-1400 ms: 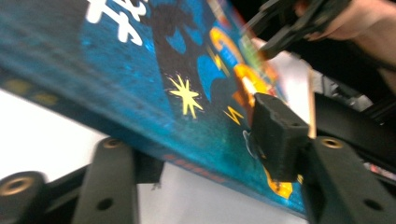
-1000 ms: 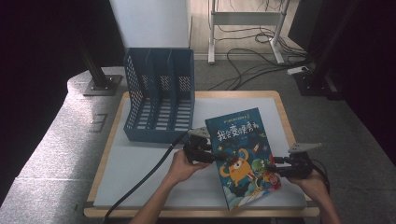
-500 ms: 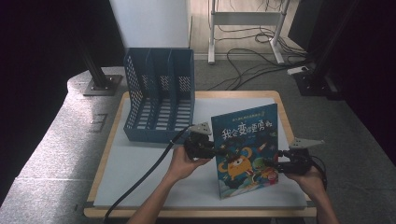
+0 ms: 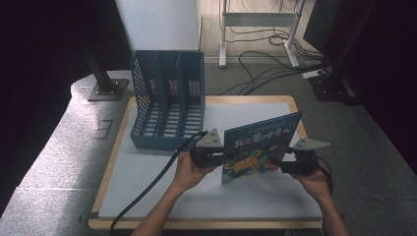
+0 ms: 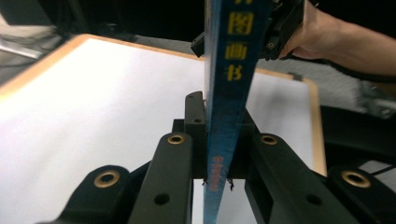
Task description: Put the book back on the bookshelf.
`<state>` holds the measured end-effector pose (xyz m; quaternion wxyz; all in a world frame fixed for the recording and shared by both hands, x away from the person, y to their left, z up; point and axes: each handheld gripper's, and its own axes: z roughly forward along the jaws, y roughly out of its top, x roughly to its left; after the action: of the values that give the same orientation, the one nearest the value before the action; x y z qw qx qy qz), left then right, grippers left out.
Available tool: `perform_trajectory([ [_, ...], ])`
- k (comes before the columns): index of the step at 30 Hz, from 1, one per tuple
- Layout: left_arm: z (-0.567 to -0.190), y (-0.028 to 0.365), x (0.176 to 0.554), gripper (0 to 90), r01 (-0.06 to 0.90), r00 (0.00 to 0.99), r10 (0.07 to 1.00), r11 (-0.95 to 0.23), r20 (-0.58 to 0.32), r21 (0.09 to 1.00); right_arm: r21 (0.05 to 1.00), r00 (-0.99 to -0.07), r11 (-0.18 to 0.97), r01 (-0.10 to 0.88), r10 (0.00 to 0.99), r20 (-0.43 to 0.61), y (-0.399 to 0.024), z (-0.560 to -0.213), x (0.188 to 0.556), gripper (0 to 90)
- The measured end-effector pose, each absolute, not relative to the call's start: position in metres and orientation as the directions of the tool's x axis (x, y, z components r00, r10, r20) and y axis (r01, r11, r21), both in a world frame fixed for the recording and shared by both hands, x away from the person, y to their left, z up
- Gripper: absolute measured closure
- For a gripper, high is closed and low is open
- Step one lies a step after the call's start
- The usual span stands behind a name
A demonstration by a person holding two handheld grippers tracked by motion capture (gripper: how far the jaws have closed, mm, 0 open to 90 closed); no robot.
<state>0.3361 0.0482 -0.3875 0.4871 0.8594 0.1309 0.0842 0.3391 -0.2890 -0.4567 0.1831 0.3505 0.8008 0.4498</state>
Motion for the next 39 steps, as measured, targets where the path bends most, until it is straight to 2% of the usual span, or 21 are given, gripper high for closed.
perform_trajectory([
  [3, -0.387, 0.05, 0.335, 83.0, 0.126, 0.947, 0.317, -0.504, 0.047, 0.854, 0.854, -0.682, 0.348, 0.387, 0.731, 0.011, -0.284, -0.458, 0.344, 32.2],
  [12, -0.393, 0.052, 0.333, 81.3, 0.14, 0.94, 0.339, -0.46, 0.028, 0.877, 0.868, -0.677, 0.333, 0.368, 0.736, 0.005, -0.283, -0.461, 0.344, 31.0],
  [16, -0.396, 0.052, 0.333, 80.4, 0.142, 0.938, 0.344, -0.475, 0.035, 0.869, 0.875, -0.674, 0.314, 0.368, 0.738, 0.019, -0.283, -0.464, 0.344, 29.7],
  [33, -0.425, 0.054, 0.335, 79.3, 0.191, 0.935, 0.353, -0.467, -0.016, 0.863, 0.884, -0.668, 0.302, 0.358, 0.744, 0.016, -0.284, -0.476, 0.342, 30.4],
  [39, -0.427, 0.052, 0.33, 81.4, 0.169, 0.93, 0.368, -0.474, 0.02, 0.864, 0.881, -0.654, 0.312, 0.356, 0.757, -0.004, -0.28, -0.475, 0.34, 31.3],
])
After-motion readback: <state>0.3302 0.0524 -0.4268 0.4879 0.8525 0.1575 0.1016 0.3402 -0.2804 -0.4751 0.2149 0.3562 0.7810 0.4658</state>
